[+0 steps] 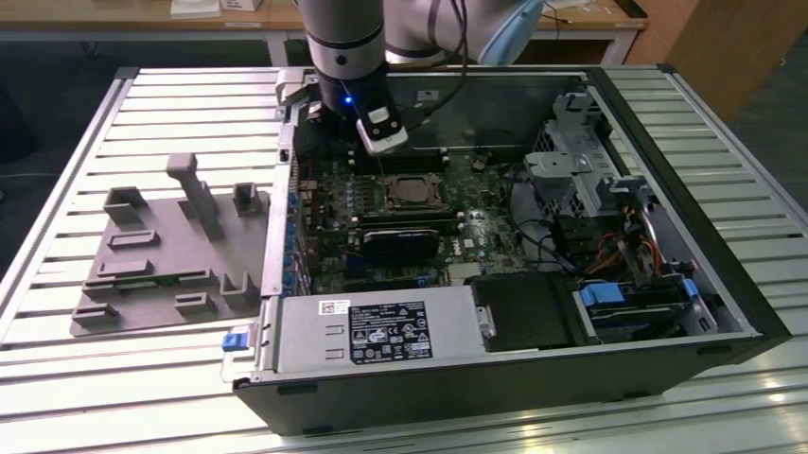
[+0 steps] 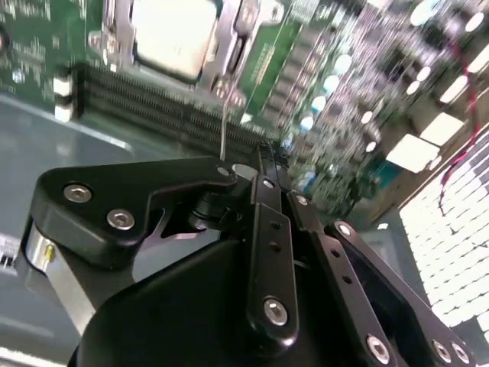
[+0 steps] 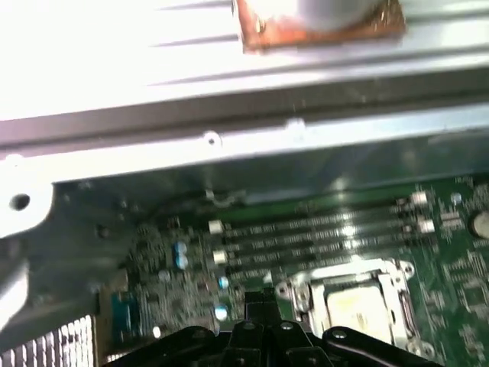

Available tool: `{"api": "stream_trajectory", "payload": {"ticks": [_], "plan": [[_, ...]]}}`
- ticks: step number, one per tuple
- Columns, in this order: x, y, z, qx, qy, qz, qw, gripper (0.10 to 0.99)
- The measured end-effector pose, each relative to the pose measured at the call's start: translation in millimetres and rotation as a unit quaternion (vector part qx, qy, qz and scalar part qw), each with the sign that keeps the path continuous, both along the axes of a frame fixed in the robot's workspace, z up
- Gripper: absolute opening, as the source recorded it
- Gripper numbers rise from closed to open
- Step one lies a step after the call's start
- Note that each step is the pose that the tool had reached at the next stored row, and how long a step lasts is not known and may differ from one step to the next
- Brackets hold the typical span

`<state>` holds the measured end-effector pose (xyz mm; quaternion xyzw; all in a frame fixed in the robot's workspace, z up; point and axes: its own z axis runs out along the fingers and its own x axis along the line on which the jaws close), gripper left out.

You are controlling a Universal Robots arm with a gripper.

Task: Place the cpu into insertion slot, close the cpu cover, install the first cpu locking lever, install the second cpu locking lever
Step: 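Install the first cpu locking lever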

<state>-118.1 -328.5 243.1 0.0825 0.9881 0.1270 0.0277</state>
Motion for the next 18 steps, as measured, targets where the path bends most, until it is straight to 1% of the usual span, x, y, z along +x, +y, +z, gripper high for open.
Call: {"api": "stream_trajectory", "payload": {"ticks": [1, 2, 3, 4, 8, 11, 18], "plan": [[-0.3, 0.0, 0.0, 0.0084, -0.0001, 0.000, 1.0000, 0.106], [-0.5, 0.0, 0.0, 0.0151, -0.0001, 0.000, 0.9999, 0.106], [-0.6, 0.0, -0.1, 0.0199, 0.0000, 0.000, 0.9998, 0.106], [-0.6, 0.0, -0.1, 0.0218, 0.0000, 0.000, 0.9998, 0.106], [0.1, 0.0, -0.2, 0.0232, 0.0000, 0.000, 0.9997, 0.106], [4.6, 0.0, -0.2, 0.0231, 0.0000, 0.000, 0.9997, 0.106], [27.2, 0.0, -0.6, 0.0231, 0.0006, 0.000, 0.9997, 0.106]]}}
